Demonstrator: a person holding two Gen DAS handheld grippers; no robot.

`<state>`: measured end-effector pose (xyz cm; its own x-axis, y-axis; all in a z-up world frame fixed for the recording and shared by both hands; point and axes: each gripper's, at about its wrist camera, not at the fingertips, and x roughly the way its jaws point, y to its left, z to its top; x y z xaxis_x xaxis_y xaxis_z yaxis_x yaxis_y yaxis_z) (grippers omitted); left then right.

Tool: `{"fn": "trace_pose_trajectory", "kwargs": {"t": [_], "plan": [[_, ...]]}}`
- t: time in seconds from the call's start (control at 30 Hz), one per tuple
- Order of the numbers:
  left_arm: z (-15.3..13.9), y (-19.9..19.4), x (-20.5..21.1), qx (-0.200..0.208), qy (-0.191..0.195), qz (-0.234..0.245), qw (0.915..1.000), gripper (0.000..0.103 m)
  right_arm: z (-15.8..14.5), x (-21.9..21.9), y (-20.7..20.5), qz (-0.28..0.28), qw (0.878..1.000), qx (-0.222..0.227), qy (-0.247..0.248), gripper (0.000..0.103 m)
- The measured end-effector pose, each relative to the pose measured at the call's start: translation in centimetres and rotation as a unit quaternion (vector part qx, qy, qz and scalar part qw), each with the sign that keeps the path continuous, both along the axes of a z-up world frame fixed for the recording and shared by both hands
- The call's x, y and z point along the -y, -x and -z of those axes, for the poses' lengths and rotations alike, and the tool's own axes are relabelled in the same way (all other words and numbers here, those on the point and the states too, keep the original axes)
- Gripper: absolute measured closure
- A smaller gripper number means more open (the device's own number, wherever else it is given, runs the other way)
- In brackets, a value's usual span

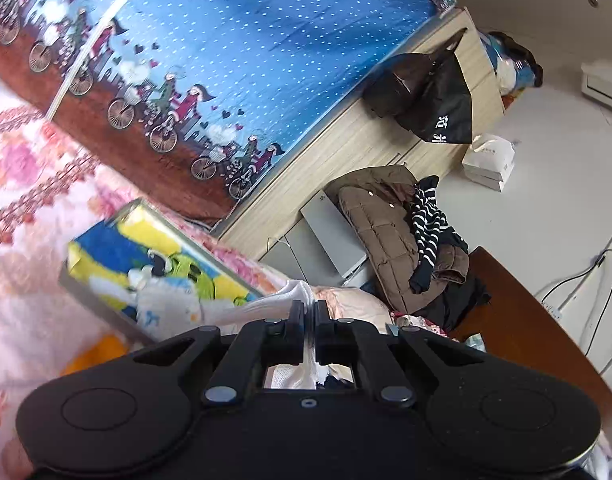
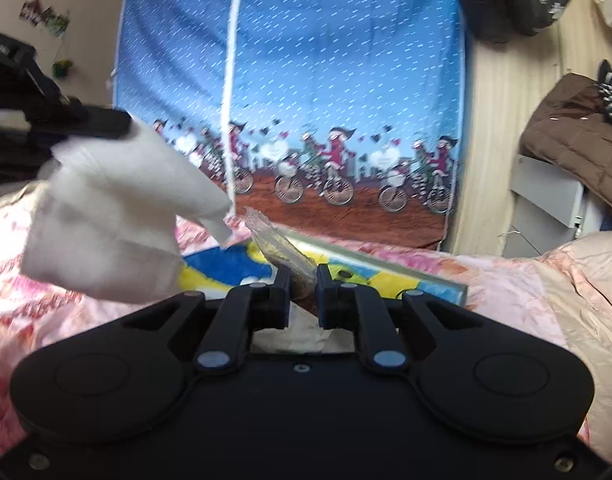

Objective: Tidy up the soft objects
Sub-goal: 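Lower the white tissue into the tray with the left gripper while the right gripper releases the clear bag inside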

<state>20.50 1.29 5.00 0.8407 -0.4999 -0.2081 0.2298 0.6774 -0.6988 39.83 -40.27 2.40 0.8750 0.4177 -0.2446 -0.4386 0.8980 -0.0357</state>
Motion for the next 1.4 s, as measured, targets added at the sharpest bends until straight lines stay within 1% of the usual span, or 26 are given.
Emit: {"fn": "trace_pose_trajectory", "kwargs": {"t": [0.07,0.17,0.37,0.5,0.57,0.7,0.77,0.83,0.97,1.1,1.2,1.23,1.3,1.37,1.4], "plan": [[-0.3,-1.2,0.5,0.005,-0.007,0.001,1.0,0.099,0.1,0.6,-0.3,0.012,1.0,0.002,-0.017,0.096],[-0.5,-3.5,1.3,0.001,-0.008,0.006,1.0,0.099,0.3,1.4,-0.4,0.031,0.999,0.006,-0.029,0.096],[-0.4,-7.9,2.5,-0.011,0.01,0.015,0.9998,0.099,1.1,2.8,-1.1,0.065,0.997,0.011,-0.051,0.096],[0.1,-10.7,3.5,-0.012,0.01,0.016,0.9998,0.099,2.3,3.5,-2.3,0.085,0.995,0.003,-0.054,0.096],[0.6,-12.4,4.1,-0.013,0.004,0.018,0.9997,0.099,2.7,3.1,-3.3,0.096,0.994,0.003,-0.052,0.096],[2.3,-15.7,5.2,-0.025,-0.005,0.019,0.9995,0.099,4.0,3.4,-6.0,0.111,0.991,0.006,-0.072,0.096],[3.4,-17.4,5.8,-0.033,-0.011,0.019,0.9992,0.099,5.0,3.5,-7.0,0.119,0.99,0.001,-0.071,0.096],[4.5,-18.8,6.4,-0.04,-0.025,0.022,0.9986,0.099,6.3,3.3,-7.8,0.122,0.99,-0.009,-0.065,0.096],[7.2,-21.6,7.0,-0.064,-0.05,0.024,0.9964,0.098,8.5,2.8,-8.8,0.121,0.99,-0.026,-0.063,0.096],[9.5,-23.4,6.5,-0.092,-0.055,0.018,0.9941,0.098,9.9,2.3,-9.2,0.12,0.99,-0.036,-0.06,0.096],[10.5,-24.0,6.0,-0.101,-0.061,0.009,0.993,0.093,10.7,1.8,-9.5,0.121,0.989,-0.047,-0.066,0.096],[10.7,-24.2,5.9,-0.102,-0.063,0.007,0.9927,0.088,10.9,1.7,-9.6,0.121,0.989,-0.05,-0.067,0.096],[10.8,-24.4,5.8,-0.103,-0.071,-0.002,0.9922,0.077,11.0,1.7,-10.2,0.119,0.989,-0.053,-0.071,0.096],[10.7,-24.5,6.0,-0.1,-0.083,-0.026,0.9911,0.056,10.7,1.7,-9.7,0.118,0.989,-0.054,-0.075,0.095],[10.7,-24.6,6.1,-0.099,-0.089,-0.037,0.9904,0.051,10.7,1.7,-9.7,0.117,0.989,-0.055,-0.074,0.095]]}}
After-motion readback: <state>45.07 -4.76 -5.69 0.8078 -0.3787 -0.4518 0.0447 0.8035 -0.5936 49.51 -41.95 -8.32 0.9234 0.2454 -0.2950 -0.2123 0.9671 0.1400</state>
